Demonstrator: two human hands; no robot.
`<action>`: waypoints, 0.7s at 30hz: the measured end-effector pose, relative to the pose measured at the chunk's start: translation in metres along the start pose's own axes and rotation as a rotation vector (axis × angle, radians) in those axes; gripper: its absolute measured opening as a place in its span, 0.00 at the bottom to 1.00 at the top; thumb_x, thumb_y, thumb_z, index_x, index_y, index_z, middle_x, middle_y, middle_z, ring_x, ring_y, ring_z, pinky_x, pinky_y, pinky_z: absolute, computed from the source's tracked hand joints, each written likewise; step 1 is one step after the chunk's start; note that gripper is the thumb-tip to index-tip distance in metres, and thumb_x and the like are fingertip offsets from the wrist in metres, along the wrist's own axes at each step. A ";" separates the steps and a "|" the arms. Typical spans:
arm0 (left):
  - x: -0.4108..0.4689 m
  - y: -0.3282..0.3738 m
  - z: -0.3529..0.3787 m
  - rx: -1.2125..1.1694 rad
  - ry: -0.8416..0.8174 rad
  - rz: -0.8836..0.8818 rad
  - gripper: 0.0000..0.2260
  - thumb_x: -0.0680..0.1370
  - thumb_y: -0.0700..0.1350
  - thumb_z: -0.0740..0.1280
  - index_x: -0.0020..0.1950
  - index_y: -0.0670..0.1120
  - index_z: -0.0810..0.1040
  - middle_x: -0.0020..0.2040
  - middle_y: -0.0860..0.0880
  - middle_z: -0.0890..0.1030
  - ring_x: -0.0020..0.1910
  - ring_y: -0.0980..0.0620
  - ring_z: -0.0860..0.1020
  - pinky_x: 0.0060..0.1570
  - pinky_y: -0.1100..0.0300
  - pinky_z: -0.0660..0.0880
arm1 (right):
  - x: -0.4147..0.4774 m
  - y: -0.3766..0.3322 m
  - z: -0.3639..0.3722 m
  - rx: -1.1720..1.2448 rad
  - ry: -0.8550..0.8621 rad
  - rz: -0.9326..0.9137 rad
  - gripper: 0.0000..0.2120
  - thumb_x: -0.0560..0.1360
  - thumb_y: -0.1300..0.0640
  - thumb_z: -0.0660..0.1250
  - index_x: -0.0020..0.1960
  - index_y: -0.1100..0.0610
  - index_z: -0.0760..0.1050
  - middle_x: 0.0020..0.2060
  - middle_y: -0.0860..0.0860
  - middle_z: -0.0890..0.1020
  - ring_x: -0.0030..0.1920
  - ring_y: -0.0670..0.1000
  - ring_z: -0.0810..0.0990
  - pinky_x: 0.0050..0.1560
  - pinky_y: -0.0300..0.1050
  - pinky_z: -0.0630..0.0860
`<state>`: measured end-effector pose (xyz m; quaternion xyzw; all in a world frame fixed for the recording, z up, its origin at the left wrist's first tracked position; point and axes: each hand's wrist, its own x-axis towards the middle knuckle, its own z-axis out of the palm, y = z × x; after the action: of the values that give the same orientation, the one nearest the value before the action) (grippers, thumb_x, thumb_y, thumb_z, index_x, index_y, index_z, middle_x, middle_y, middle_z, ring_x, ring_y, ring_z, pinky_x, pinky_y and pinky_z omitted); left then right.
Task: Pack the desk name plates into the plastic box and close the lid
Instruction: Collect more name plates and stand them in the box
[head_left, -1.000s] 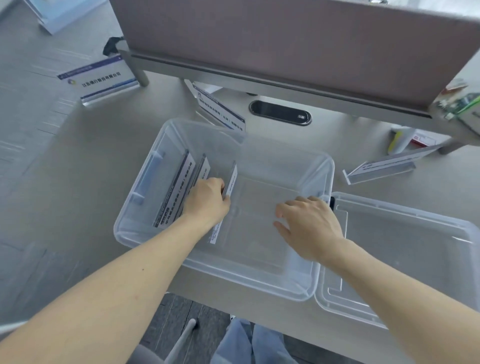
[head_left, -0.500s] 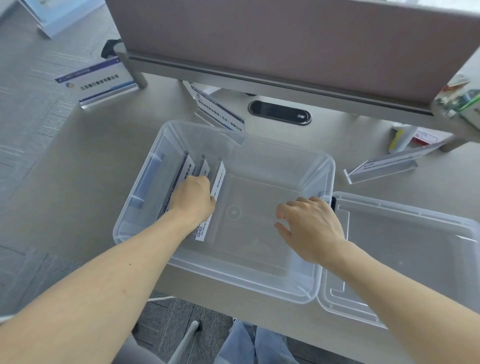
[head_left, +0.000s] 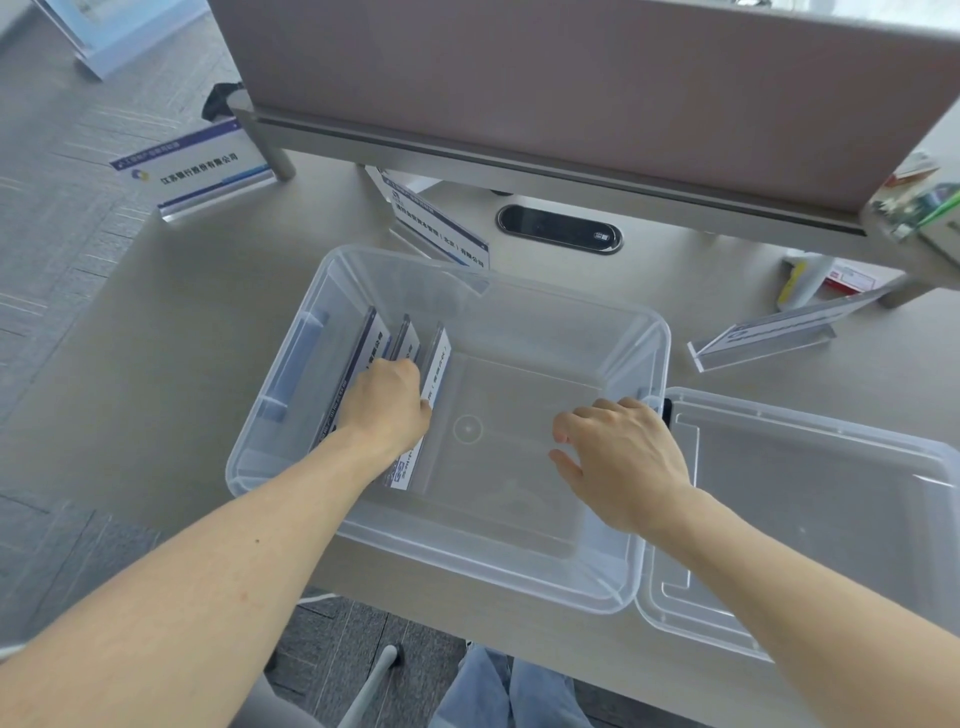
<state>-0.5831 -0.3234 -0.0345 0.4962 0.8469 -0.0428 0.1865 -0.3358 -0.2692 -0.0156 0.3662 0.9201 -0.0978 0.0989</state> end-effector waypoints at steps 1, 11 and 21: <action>0.001 0.000 0.000 0.003 -0.001 0.000 0.18 0.78 0.43 0.69 0.32 0.44 0.66 0.30 0.47 0.72 0.29 0.47 0.73 0.25 0.59 0.64 | 0.000 0.000 0.000 0.000 -0.004 0.001 0.12 0.80 0.44 0.59 0.50 0.49 0.78 0.42 0.46 0.84 0.48 0.54 0.81 0.50 0.49 0.73; -0.008 0.011 -0.038 0.172 -0.067 0.065 0.16 0.78 0.57 0.69 0.46 0.44 0.73 0.44 0.45 0.79 0.43 0.43 0.78 0.38 0.54 0.74 | 0.002 0.000 -0.009 -0.056 -0.152 -0.024 0.18 0.80 0.41 0.60 0.63 0.51 0.73 0.50 0.48 0.83 0.54 0.55 0.80 0.54 0.50 0.71; -0.018 0.092 -0.214 0.305 0.021 0.433 0.27 0.77 0.59 0.67 0.73 0.50 0.68 0.68 0.49 0.74 0.68 0.46 0.74 0.61 0.47 0.75 | -0.018 0.050 -0.169 0.181 -0.074 0.137 0.28 0.78 0.41 0.65 0.74 0.49 0.65 0.66 0.52 0.76 0.68 0.57 0.74 0.67 0.52 0.71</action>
<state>-0.5552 -0.2368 0.1802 0.6885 0.7067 -0.1240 0.1056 -0.3068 -0.2028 0.1463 0.4319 0.8760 -0.1871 0.1055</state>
